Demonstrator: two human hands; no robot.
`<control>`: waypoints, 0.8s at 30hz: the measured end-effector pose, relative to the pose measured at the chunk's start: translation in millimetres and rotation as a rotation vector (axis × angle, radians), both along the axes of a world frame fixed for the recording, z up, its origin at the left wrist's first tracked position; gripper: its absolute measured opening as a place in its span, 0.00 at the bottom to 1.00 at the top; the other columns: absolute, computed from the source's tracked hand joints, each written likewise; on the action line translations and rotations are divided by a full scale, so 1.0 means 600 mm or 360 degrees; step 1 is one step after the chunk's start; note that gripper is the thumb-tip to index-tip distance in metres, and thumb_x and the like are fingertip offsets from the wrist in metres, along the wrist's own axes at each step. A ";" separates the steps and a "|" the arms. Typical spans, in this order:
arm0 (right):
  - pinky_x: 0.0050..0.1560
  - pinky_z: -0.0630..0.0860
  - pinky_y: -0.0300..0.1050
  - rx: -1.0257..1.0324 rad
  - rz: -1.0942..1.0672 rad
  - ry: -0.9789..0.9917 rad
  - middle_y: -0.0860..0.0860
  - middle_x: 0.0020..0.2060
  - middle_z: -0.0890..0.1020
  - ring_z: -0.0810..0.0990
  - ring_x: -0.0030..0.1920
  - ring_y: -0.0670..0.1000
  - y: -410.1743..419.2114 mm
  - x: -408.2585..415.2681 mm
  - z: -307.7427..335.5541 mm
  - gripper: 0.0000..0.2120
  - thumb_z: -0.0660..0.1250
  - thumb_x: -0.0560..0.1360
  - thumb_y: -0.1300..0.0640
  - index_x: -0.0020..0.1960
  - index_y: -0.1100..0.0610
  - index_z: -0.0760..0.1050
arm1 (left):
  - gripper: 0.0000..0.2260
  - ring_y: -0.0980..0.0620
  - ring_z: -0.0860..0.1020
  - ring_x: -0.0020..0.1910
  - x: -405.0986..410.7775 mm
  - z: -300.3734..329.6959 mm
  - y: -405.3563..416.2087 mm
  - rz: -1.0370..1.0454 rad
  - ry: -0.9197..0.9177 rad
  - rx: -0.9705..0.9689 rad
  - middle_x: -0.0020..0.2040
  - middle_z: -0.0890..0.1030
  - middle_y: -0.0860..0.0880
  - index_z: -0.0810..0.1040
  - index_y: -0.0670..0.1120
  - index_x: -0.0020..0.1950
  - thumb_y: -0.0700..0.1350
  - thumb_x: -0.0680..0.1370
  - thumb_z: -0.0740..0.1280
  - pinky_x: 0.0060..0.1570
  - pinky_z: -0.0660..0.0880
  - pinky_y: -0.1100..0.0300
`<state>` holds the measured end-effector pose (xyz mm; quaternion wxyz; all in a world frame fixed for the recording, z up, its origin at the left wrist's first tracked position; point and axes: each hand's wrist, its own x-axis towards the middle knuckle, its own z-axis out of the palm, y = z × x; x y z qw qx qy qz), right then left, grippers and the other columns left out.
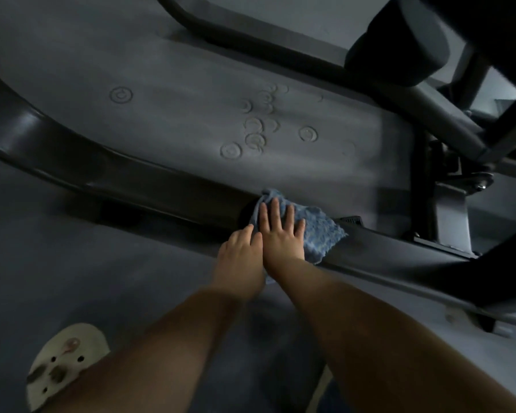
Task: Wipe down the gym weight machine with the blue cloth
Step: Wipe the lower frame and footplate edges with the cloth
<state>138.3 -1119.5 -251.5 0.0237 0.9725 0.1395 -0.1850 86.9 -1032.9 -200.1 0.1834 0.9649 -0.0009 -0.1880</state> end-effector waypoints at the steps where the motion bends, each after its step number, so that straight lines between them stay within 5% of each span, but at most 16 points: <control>1: 0.71 0.44 0.65 0.0007 0.0060 0.0002 0.53 0.76 0.38 0.38 0.75 0.62 -0.019 -0.002 -0.002 0.31 0.51 0.82 0.52 0.77 0.53 0.36 | 0.26 0.48 0.55 0.74 -0.002 0.000 -0.010 -0.0029 0.0009 0.0001 0.77 0.54 0.46 0.56 0.45 0.75 0.46 0.78 0.59 0.70 0.54 0.57; 4: 0.70 0.54 0.67 0.0021 0.0110 -0.0272 0.53 0.77 0.49 0.49 0.75 0.63 -0.093 -0.011 0.002 0.35 0.62 0.77 0.53 0.78 0.52 0.47 | 0.26 0.47 0.55 0.74 -0.004 0.002 -0.040 -0.0098 0.0015 0.0002 0.77 0.53 0.46 0.55 0.45 0.76 0.44 0.78 0.57 0.70 0.54 0.57; 7: 0.71 0.51 0.65 -0.0141 -0.0036 -0.0138 0.53 0.77 0.46 0.46 0.76 0.63 -0.187 -0.033 -0.001 0.34 0.58 0.79 0.58 0.77 0.51 0.43 | 0.27 0.47 0.53 0.75 -0.012 0.010 -0.066 -0.0182 0.0067 -0.0046 0.77 0.51 0.47 0.54 0.45 0.76 0.44 0.78 0.57 0.71 0.54 0.56; 10: 0.66 0.61 0.66 -0.0186 -0.0251 -0.0216 0.55 0.76 0.56 0.57 0.73 0.65 -0.264 -0.050 0.007 0.35 0.65 0.74 0.61 0.77 0.53 0.53 | 0.28 0.48 0.51 0.75 -0.016 0.016 -0.087 -0.0176 0.0117 -0.0132 0.78 0.49 0.48 0.52 0.45 0.77 0.42 0.78 0.57 0.71 0.53 0.57; 15: 0.74 0.48 0.58 -0.0225 -0.0550 -0.0057 0.50 0.76 0.38 0.39 0.76 0.59 -0.385 -0.063 0.009 0.35 0.55 0.80 0.59 0.77 0.49 0.36 | 0.28 0.49 0.50 0.75 -0.015 0.016 -0.122 -0.0218 0.0109 -0.0154 0.78 0.48 0.49 0.51 0.44 0.77 0.42 0.79 0.57 0.71 0.51 0.58; 22: 0.71 0.48 0.64 -0.0279 -0.0725 0.0070 0.56 0.76 0.38 0.40 0.75 0.65 -0.361 -0.062 0.014 0.33 0.54 0.81 0.55 0.77 0.55 0.35 | 0.29 0.48 0.48 0.76 -0.010 -0.001 -0.145 -0.0346 0.0198 0.0060 0.78 0.47 0.47 0.50 0.45 0.77 0.44 0.79 0.58 0.72 0.51 0.56; 24: 0.68 0.54 0.67 -0.0254 -0.0730 0.0028 0.59 0.76 0.46 0.47 0.74 0.68 -0.322 -0.058 0.007 0.36 0.61 0.78 0.52 0.77 0.57 0.45 | 0.30 0.47 0.49 0.76 -0.006 -0.004 -0.143 -0.0359 0.0211 0.0165 0.78 0.47 0.47 0.50 0.45 0.77 0.46 0.78 0.58 0.72 0.51 0.55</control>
